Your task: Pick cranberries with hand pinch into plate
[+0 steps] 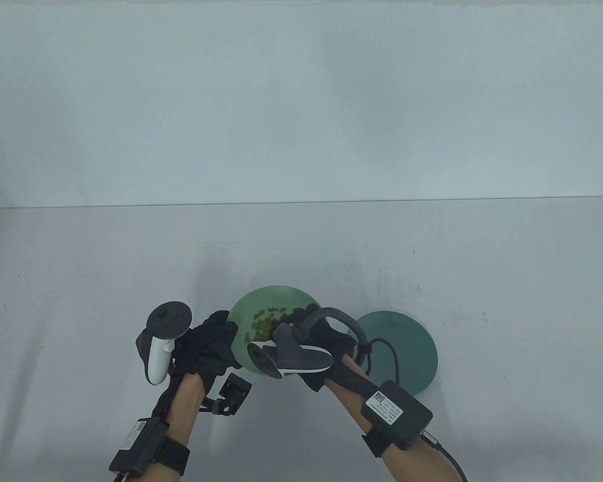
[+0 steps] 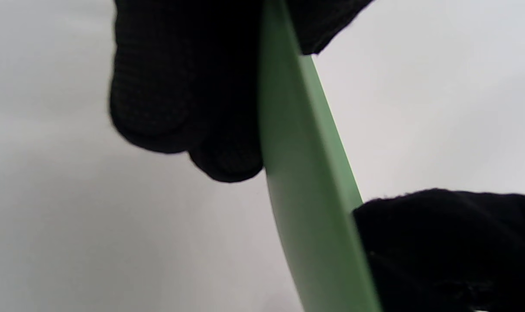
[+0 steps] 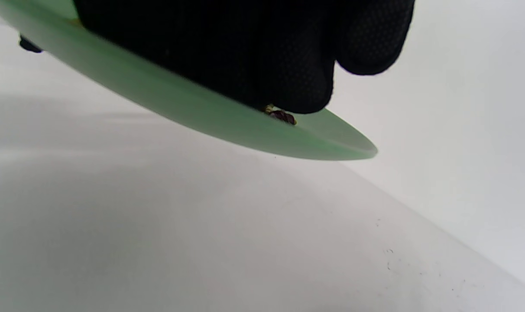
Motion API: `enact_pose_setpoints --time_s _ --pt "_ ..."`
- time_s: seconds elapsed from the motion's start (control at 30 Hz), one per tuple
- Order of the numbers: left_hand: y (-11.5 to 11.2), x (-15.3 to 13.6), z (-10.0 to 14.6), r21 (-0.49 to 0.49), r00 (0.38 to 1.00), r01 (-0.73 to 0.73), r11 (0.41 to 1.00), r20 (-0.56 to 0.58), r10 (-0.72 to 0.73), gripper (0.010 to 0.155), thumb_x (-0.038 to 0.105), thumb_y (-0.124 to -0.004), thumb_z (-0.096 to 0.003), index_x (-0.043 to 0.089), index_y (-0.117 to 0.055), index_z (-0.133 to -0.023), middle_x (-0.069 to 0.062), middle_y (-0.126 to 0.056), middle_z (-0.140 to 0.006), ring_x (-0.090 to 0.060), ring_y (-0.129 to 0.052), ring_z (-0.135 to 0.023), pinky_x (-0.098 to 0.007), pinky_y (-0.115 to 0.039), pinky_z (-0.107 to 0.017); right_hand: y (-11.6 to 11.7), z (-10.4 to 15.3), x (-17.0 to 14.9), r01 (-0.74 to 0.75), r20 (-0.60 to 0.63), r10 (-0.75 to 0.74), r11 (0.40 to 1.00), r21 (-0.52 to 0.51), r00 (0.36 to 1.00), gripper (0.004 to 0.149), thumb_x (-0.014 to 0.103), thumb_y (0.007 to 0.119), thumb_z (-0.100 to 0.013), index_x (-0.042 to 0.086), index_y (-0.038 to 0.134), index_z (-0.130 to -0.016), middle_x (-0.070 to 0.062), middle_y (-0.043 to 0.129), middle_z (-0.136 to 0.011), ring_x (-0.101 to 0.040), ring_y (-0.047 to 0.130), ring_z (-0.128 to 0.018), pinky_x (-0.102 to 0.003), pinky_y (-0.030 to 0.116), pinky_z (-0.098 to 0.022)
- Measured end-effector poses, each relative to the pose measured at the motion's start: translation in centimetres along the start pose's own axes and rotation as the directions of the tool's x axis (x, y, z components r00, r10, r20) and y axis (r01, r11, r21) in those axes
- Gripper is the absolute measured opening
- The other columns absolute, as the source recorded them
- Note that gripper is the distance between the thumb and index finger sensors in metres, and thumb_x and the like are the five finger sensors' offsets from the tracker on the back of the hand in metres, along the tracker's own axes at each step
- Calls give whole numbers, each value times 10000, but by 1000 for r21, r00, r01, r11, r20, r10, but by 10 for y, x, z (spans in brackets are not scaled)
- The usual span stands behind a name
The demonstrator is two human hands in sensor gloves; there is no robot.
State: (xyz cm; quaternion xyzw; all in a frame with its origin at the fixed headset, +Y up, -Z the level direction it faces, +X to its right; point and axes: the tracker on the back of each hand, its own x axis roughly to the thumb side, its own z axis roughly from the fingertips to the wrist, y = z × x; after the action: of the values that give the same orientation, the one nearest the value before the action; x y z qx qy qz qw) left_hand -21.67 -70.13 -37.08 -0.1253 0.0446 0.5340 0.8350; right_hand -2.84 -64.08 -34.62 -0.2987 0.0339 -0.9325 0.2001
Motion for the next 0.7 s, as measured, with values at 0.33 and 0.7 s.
enact_pose_setpoints --time_s 0.33,0.7 --pt "0 1 0 -3 1000 -14 1000 3 14 528 186 -666 -584 -69 -562 -1034 -224 -854 -791 -248 -1101 -451 -309 -971 -338 -3 -1 1 -12 16 11 999 30 1000 503 535 748 -501 213 830 -878 27 960 -745 -142 978 -660 -474 800 -641" --pt "0 1 0 0 1000 3 1000 7 -3 527 188 -667 -584 -66 -564 -1034 -221 -857 -788 -241 -1102 -450 -306 -972 -338 -1 -2 8 -72 21 73 997 -30 997 484 535 741 -504 198 857 -832 31 963 -678 -131 975 -597 -451 809 -621"
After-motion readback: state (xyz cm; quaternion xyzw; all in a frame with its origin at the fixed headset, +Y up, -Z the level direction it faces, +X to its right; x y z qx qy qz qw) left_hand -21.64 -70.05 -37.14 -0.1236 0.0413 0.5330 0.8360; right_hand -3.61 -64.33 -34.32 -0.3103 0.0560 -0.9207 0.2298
